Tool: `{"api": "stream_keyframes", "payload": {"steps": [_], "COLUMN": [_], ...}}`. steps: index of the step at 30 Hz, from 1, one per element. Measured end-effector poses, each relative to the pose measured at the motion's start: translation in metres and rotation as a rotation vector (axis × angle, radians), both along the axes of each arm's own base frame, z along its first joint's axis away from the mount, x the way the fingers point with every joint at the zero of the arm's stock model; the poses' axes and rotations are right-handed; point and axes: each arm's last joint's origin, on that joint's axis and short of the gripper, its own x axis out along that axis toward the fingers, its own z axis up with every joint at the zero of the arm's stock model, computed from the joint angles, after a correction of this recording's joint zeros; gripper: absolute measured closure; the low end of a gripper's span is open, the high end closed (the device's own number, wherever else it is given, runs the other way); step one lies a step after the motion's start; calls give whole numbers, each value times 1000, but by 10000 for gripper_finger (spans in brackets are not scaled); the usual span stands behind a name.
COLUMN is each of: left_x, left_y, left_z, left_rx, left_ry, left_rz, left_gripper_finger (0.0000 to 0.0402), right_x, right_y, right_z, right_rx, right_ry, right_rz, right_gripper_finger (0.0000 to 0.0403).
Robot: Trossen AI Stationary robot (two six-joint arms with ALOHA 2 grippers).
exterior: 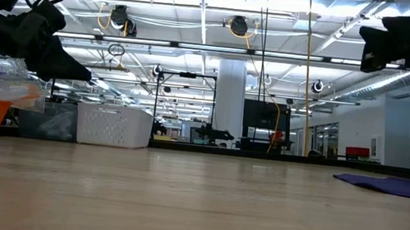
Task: Pick & Place Toothbrushes
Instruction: Return to Home Position
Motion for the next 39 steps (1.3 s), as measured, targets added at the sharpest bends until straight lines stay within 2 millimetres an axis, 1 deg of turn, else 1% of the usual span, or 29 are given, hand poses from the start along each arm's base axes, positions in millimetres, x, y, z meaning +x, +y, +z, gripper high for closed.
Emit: {"api": "stream_keyframes", "payload": {"steps": [3,39], "left_x": [0,0], "left_y": [0,0], "left_z": [0,0], "left_rx": [0,0], "left_ry": [0,0], "left_rz": [0,0], "left_gripper_finger": [314,314], "right_x": [0,0], "right_y": [0,0], "right_z": [2,2], "right_rx": [0,1], "right_ry": [-21,-16], "right_rz": [0,0], "right_gripper_finger": [248,248]}}
